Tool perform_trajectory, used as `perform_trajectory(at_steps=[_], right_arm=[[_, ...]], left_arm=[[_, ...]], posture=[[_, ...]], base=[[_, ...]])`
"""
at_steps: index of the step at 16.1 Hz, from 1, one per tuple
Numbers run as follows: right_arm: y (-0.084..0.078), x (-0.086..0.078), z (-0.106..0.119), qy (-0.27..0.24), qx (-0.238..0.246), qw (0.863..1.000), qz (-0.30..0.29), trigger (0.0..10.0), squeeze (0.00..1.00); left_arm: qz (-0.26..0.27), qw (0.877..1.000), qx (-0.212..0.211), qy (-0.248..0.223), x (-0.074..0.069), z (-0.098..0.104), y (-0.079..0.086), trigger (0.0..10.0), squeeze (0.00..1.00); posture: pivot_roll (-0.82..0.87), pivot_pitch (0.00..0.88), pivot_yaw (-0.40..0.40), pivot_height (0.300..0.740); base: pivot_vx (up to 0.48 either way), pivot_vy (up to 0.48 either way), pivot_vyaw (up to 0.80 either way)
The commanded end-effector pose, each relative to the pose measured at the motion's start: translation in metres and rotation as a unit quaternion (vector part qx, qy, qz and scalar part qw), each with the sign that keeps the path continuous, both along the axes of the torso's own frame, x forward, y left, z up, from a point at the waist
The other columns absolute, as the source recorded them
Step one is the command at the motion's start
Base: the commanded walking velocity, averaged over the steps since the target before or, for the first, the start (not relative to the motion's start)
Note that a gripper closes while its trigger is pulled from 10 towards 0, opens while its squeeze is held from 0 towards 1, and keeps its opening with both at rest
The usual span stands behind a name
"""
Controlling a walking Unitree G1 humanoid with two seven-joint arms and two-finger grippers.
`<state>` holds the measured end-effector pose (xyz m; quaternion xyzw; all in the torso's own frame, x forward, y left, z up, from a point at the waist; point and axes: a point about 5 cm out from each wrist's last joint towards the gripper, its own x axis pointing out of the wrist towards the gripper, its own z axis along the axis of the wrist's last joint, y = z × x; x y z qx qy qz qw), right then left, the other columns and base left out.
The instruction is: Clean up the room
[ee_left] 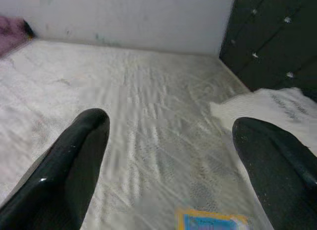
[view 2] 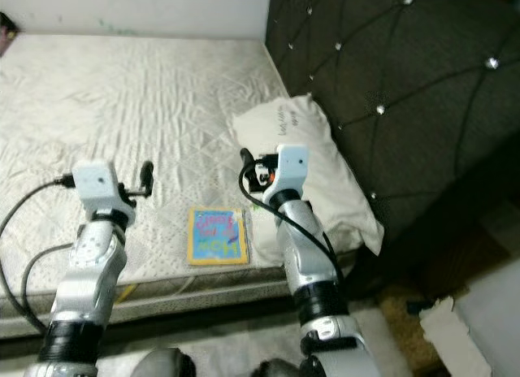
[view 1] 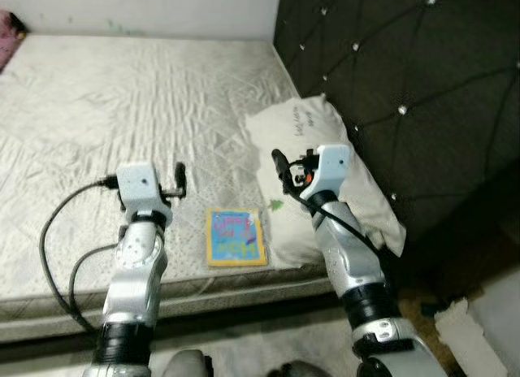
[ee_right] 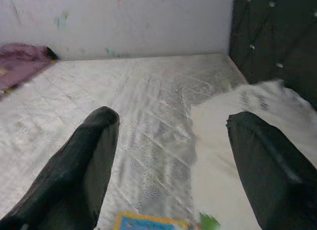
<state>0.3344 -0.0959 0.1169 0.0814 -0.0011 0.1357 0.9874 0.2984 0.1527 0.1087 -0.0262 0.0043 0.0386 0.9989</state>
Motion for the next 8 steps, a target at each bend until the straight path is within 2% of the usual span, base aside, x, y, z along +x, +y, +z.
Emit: perform_trajectory(at_steps=[1, 6, 8], right_arm=[[-0.0012, 0.0014, 0.0031, -0.004, 0.002, 1.0, -0.002, 10.0, 0.0], [-0.0027, 0.0012, 0.0007, 0.005, 0.014, 1.0, -0.003, 10.0, 0.0], [-0.0021, 0.0011, -0.0007, 0.008, 0.001, 1.0, -0.002, 10.0, 0.0]], left_arm=[[0.001, 1.0, 0.005, 0.0, -0.0001, 0.0005, 0.0016, 10.0, 0.0], [0.003, 1.0, -0.001, 0.0, -0.0008, 0.0, 0.0016, 10.0, 0.0], [0.003, 1.0, -0.005, 0.002, -0.001, -0.0006, 0.0013, 10.0, 0.0]], posture=[[0.12, 0.0, -0.091, 0.74], [0.12, 0.0, -0.091, 0.74], [0.12, 0.0, -0.09, 0.74]], base=[[0.0, 0.48, 0.0], [0.0, 0.48, 0.0], [0.0, 0.48, 0.0]])
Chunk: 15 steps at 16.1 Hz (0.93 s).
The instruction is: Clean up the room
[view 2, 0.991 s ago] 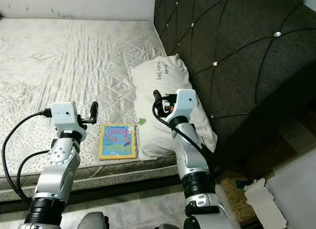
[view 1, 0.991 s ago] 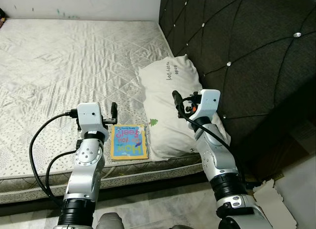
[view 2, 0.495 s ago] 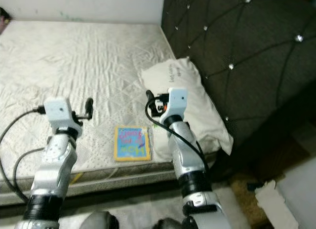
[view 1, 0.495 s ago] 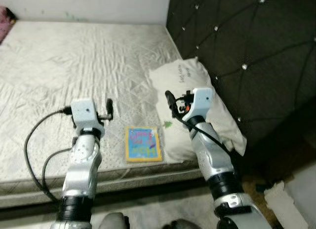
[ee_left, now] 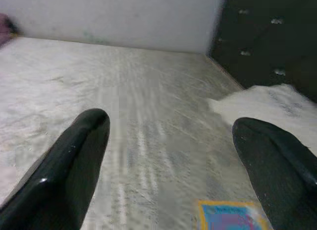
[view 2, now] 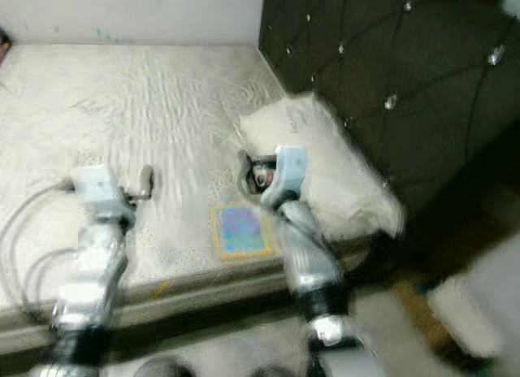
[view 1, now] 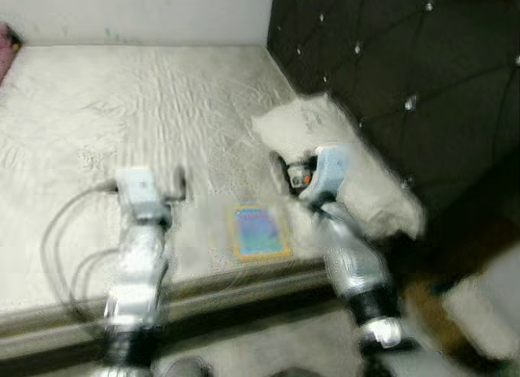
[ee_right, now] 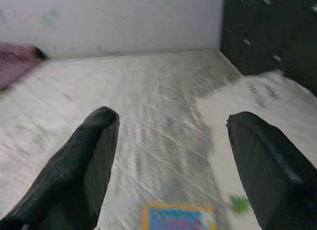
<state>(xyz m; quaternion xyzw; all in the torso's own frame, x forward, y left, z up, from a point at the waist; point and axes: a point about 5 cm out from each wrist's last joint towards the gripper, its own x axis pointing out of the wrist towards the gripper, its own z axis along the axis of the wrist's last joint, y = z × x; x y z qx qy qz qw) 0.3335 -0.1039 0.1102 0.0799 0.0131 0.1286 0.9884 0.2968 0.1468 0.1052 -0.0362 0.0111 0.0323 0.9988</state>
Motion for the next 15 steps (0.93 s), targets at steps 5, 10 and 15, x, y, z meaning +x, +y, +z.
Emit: perform_trajectory(at_steps=[5, 10, 15], right_arm=[[0.0057, 0.0022, 0.0048, -0.002, 0.003, 1.0, 0.004, 10.0, 0.0], [0.0057, 0.0041, 0.0051, 0.001, -0.003, 1.0, 0.004, 10.0, 0.0], [0.0053, 0.0047, 0.0053, 0.001, -0.005, 1.0, 0.003, 10.0, 0.0]], left_arm=[[0.022, 1.0, 0.001, 0.004, 0.0011, 0.001, 0.0098, 10.0, 0.0], [0.028, 1.0, -0.003, 0.005, 0.0026, 0.002, 0.0104, 10.0, 0.0], [0.027, 1.0, -0.004, 0.005, 0.0034, 0.002, 0.0104, 10.0, 0.0]], posture=[[0.12, 0.0, -0.092, 0.74], [0.11, 0.0, -0.095, 0.74], [0.11, 0.0, -0.094, 0.74]], base=[[0.0, 0.48, 0.0], [0.0, 0.48, 0.0], [0.0, 0.48, 0.0]])
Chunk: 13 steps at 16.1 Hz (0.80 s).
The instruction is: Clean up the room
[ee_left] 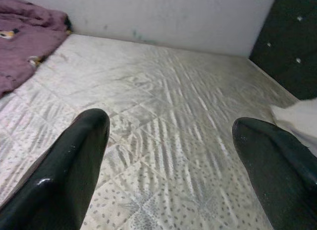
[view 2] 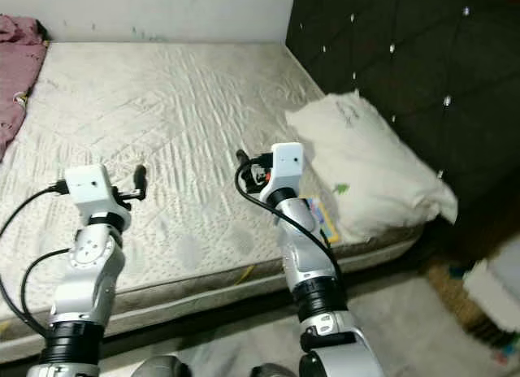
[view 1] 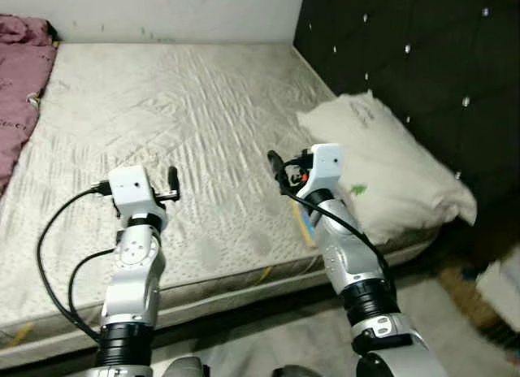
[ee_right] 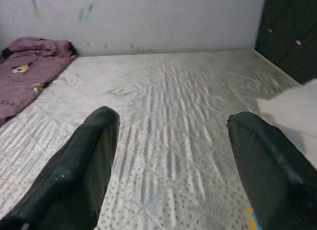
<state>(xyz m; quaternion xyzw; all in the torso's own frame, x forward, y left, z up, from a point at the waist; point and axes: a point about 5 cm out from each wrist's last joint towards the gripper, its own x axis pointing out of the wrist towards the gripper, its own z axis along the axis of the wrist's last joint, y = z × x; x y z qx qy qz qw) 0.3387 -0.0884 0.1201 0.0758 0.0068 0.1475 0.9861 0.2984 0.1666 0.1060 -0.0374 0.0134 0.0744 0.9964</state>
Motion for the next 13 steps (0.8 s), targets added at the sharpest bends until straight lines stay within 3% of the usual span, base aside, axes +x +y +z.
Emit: perform_trajectory(at_steps=[1, 4, 10, 13], right_arm=[[-0.0103, -0.0003, -0.0046, 0.009, -0.002, 1.0, -0.016, 10.0, 0.0], [-0.0103, -0.0001, -0.005, 0.011, -0.004, 1.0, -0.017, 10.0, 0.0], [-0.0089, -0.0009, -0.0033, -0.001, -0.014, 1.0, -0.005, 10.0, 0.0], [-0.0083, -0.0015, -0.0035, -0.002, -0.019, 1.0, -0.009, 10.0, 0.0]], left_arm=[[-0.015, 1.0, -0.003, 0.002, 0.0017, 0.0011, -0.0095, 10.0, 0.0], [-0.018, 1.0, 0.003, -0.007, 0.0016, 0.0036, -0.0105, 10.0, 0.0], [-0.029, 0.999, -0.009, -0.018, 0.0004, 0.0059, -0.0138, 10.0, 0.0], [-0.032, 0.999, -0.011, -0.017, -0.0001, 0.006, -0.0127, 10.0, 0.0]], posture=[[0.11, 0.0, -0.094, 0.74], [0.11, 0.0, -0.094, 0.74], [0.11, 0.0, -0.093, 0.74], [0.11, 0.0, -0.09, 0.74]], base=[[0.0, 0.48, 0.0], [0.0, 0.439, 0.0], [0.0, 0.0, 0.0], [0.0, 0.0, 0.67]])
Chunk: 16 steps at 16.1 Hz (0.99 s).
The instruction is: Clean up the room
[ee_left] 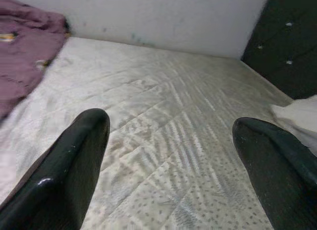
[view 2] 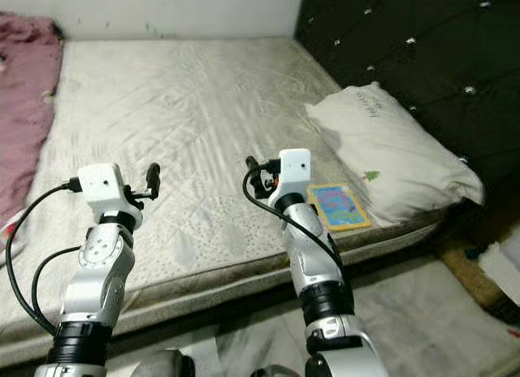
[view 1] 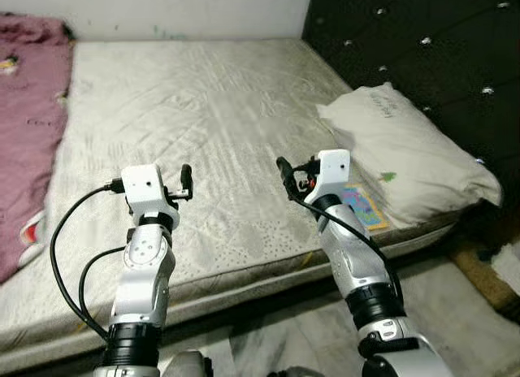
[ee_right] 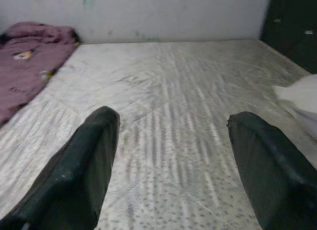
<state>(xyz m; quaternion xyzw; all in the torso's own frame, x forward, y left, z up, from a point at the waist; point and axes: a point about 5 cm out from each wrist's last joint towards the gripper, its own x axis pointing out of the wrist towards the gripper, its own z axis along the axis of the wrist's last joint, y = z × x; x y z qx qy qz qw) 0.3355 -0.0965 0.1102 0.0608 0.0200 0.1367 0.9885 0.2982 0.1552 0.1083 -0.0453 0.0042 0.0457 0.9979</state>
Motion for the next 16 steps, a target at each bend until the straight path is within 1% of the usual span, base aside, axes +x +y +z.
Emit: perform_trajectory(at_steps=[1, 3, 9, 16], right_arm=[[-0.0008, 0.0018, 0.0061, -0.012, 0.0, 1.0, -0.002, 10.0, 0.0], [-0.0012, 0.0019, 0.005, -0.007, 0.001, 1.0, -0.006, 10.0, 0.0], [-0.0016, 0.0023, 0.003, 0.0, 0.002, 1.0, -0.011, 10.0, 0.0], [-0.0017, 0.0019, -0.0006, 0.009, -0.005, 1.0, -0.01, 10.0, 0.0]], left_arm=[[-0.004, 1.0, -0.003, -0.006, -0.0003, 0.0036, -0.0005, 10.0, 0.0], [-0.002, 1.0, -0.008, -0.007, -0.0012, 0.0036, 0.002, 10.0, 0.0], [-0.007, 1.0, -0.013, -0.009, -0.0015, 0.0044, 0.0028, 10.0, 0.0], [-0.016, 1.0, -0.024, -0.008, -0.0007, 0.0035, 0.0009, 10.0, 0.0]], posture=[[0.11, 0.0, -0.087, 0.74], [0.11, 0.0, -0.086, 0.74], [0.12, 0.0, -0.086, 0.74], [0.11, 0.0, -0.088, 0.74]], base=[[0.0, 0.0, 0.74], [0.0, 0.0, 0.64], [0.0, 0.0, 0.0], [0.0, 0.48, 0.0]])
